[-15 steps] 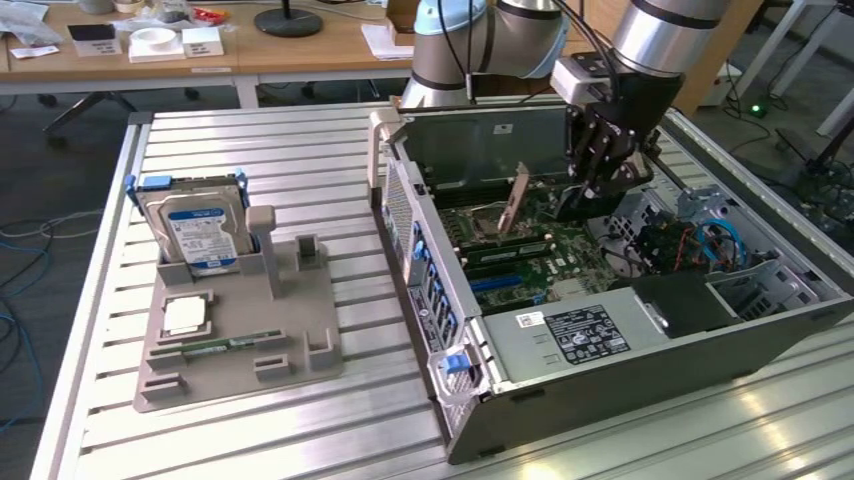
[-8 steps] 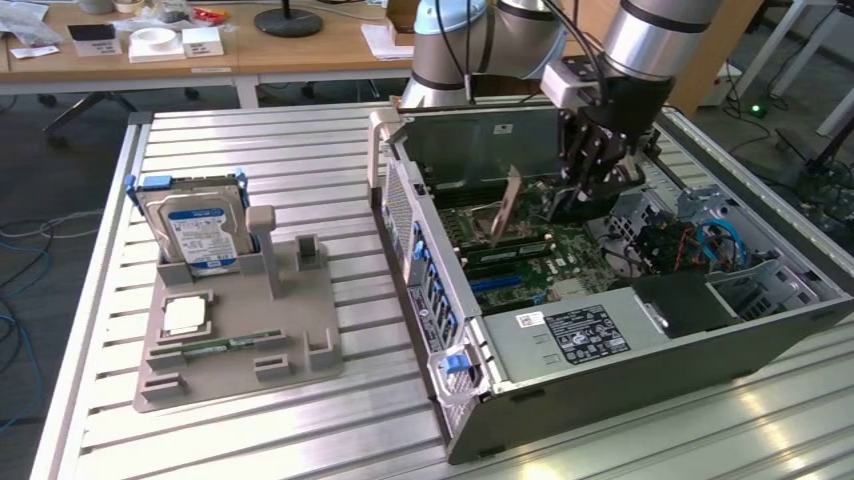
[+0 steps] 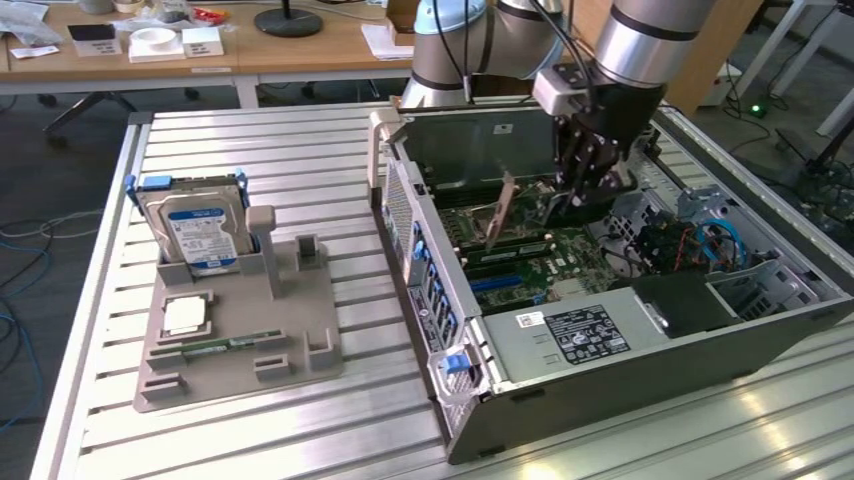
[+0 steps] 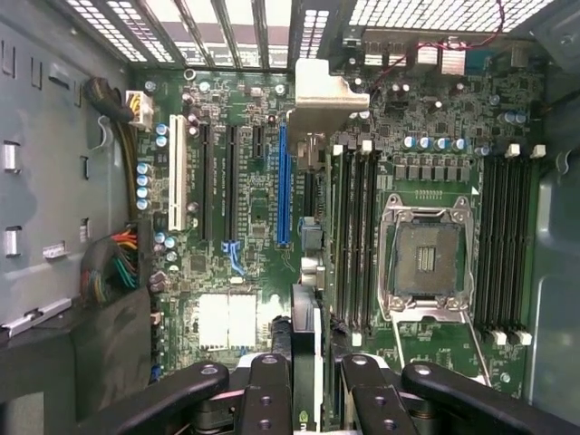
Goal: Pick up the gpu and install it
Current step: 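Insert the gpu into the slot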
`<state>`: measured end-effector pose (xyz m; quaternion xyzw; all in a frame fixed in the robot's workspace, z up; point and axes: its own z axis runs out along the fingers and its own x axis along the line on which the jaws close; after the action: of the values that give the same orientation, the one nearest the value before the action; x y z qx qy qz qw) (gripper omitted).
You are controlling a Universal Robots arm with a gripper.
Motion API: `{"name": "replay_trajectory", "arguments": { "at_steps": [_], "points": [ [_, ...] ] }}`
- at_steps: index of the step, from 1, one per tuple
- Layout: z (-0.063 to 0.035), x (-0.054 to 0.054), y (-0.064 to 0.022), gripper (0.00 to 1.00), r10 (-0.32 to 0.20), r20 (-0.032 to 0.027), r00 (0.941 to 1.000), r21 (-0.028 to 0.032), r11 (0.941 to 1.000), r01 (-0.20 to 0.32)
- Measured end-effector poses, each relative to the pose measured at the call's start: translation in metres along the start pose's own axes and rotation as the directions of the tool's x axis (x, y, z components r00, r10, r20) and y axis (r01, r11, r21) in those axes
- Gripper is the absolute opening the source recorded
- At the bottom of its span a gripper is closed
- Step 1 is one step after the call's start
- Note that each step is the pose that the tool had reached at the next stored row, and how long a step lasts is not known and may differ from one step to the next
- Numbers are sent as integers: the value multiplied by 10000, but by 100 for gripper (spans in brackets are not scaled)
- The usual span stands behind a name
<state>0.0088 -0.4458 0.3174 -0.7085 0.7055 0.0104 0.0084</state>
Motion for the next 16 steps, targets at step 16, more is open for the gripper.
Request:
{"name": "replay_trajectory", "arguments": {
  "at_steps": [16],
  "points": [
    [33, 71, 96, 26, 146, -7, 9999, 16, 9999, -146]
  ]
}}
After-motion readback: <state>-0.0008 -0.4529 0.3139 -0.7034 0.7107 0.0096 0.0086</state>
